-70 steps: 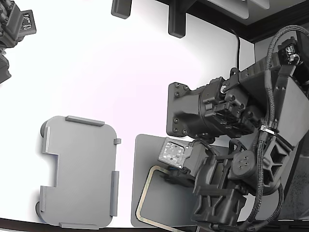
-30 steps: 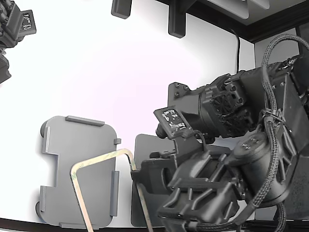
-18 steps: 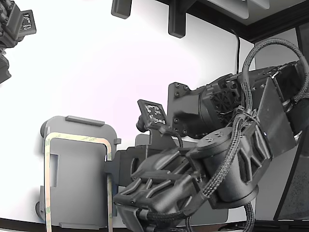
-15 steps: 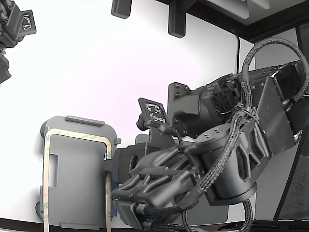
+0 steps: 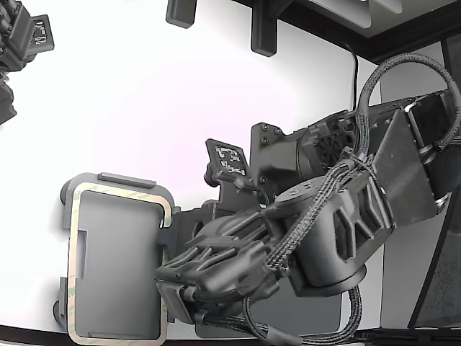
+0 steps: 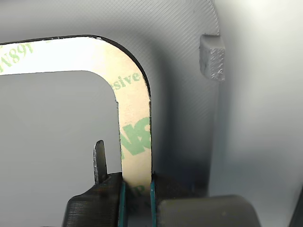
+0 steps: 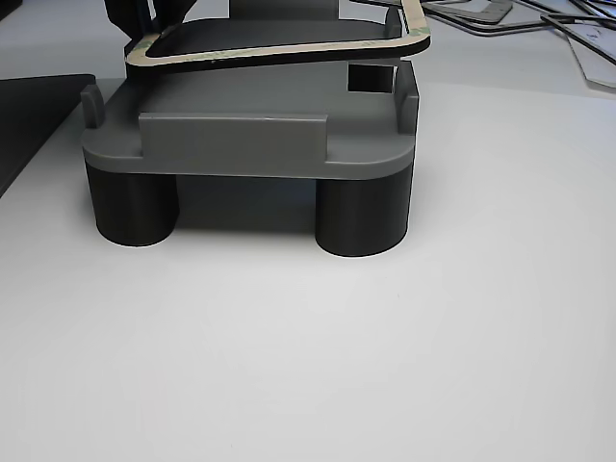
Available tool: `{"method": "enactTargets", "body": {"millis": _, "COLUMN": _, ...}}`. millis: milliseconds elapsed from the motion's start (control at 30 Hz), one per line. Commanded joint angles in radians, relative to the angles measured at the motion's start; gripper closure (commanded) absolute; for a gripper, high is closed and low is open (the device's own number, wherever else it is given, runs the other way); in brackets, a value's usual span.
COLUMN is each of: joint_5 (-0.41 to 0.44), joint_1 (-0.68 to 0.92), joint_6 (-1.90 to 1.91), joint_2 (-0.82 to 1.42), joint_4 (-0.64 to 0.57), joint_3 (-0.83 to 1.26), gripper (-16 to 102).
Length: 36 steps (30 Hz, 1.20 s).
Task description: Move top rectangular frame to the holder.
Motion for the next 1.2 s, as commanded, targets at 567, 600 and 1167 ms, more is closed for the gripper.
{"method": "enactTargets", "body": {"millis": 567, "joint_5": -0.009, "joint_1": -0.037, "joint_6": -0.012, "joint_2": 0.040, "joint_4": 0.005, "joint_3": 0.035, "gripper": 97}}
{"method": "enactTargets", "body": {"millis": 600, "joint_5": -0.009, "joint_1": -0.037, "joint_6": -0.011, "joint_2": 0.037, "joint_4": 0.003, "joint_3": 0.035, "gripper": 97}}
{"method": "enactTargets", "body": {"millis": 1167, "joint_5": -0.014, "joint_1": -0.038, "joint_6": -0.009, "joint_2": 0.011, "joint_4": 0.000, "joint_3": 0.038, "gripper": 93}}
